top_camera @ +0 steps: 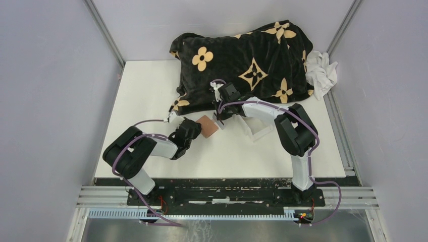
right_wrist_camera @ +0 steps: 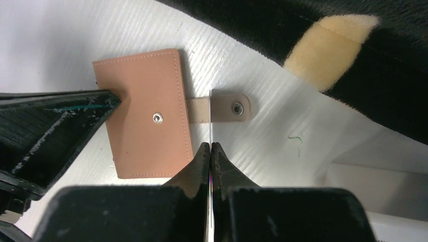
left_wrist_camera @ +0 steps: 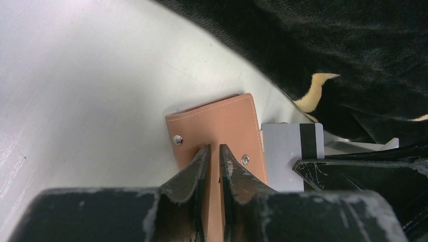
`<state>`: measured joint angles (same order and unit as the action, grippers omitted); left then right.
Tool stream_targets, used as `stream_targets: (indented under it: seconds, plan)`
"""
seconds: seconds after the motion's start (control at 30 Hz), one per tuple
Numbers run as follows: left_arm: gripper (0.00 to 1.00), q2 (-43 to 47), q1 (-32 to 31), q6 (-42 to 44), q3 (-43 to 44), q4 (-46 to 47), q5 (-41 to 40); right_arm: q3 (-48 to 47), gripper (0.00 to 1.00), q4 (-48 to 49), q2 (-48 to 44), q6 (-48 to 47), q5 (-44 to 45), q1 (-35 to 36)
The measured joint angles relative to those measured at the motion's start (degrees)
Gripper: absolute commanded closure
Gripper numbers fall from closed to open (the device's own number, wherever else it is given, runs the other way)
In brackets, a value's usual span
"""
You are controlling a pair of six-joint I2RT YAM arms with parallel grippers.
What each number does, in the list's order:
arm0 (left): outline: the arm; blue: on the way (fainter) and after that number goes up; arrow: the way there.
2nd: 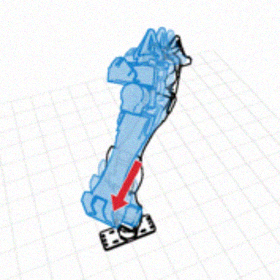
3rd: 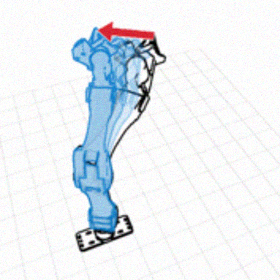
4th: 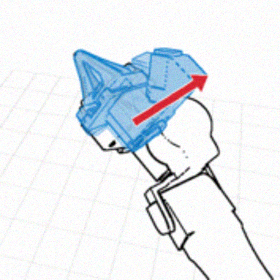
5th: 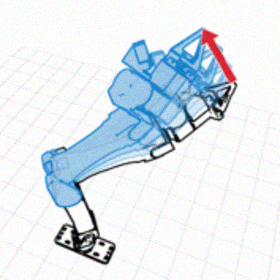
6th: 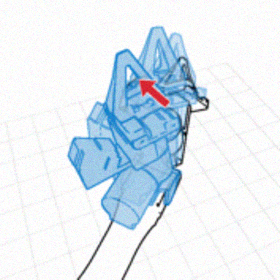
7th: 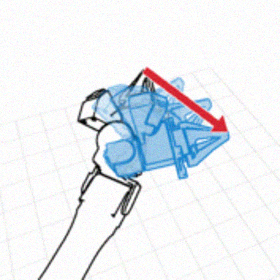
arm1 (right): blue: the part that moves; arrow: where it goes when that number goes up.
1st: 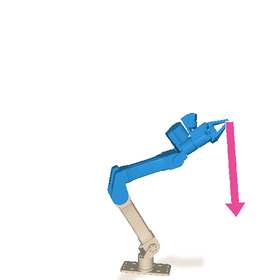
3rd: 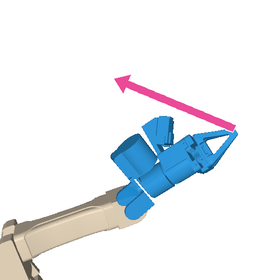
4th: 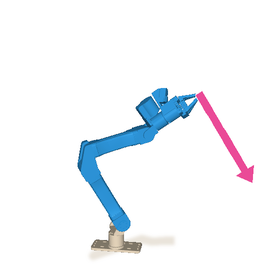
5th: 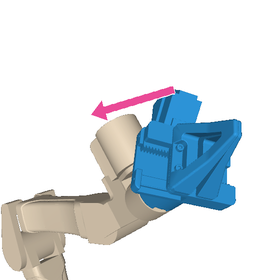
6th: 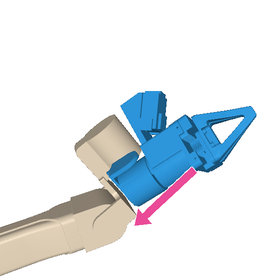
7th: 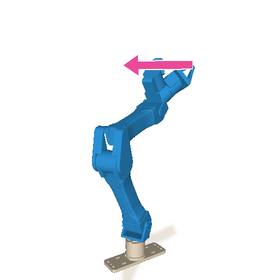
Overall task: Put the credit cards into the card holder
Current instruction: Open the card holder at the center of the board.
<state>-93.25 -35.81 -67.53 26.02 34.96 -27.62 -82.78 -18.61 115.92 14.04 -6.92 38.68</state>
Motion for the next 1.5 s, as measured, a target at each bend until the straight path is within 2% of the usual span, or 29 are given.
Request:
stream_targets:
  seconds: [0.4, 0.63, 1.1, 1.5]
  plan:
    - [0.81, -0.31, 0.57, 1.27, -0.68, 1.73, 1.22, 2.78, 0.99, 5.49, 0.02, 6.16, -5.73, -1.68]
    - [0.79, 2.67, 1.03, 1.64, -2.29, 0.15, 0.83, 4.04, 0.99, 7.41, 0.04, 8.24, -7.28, -1.68]
    - [0.76, 7.76, 1.09, 1.97, -5.03, -3.69, -0.39, 4.28, 0.99, 7.93, 0.04, 9.22, -8.02, -1.79]
    - [0.77, 8.33, 1.14, 1.90, -6.62, -5.22, -0.90, 4.68, 0.99, 8.74, 0.02, 10.08, -8.28, -1.84]
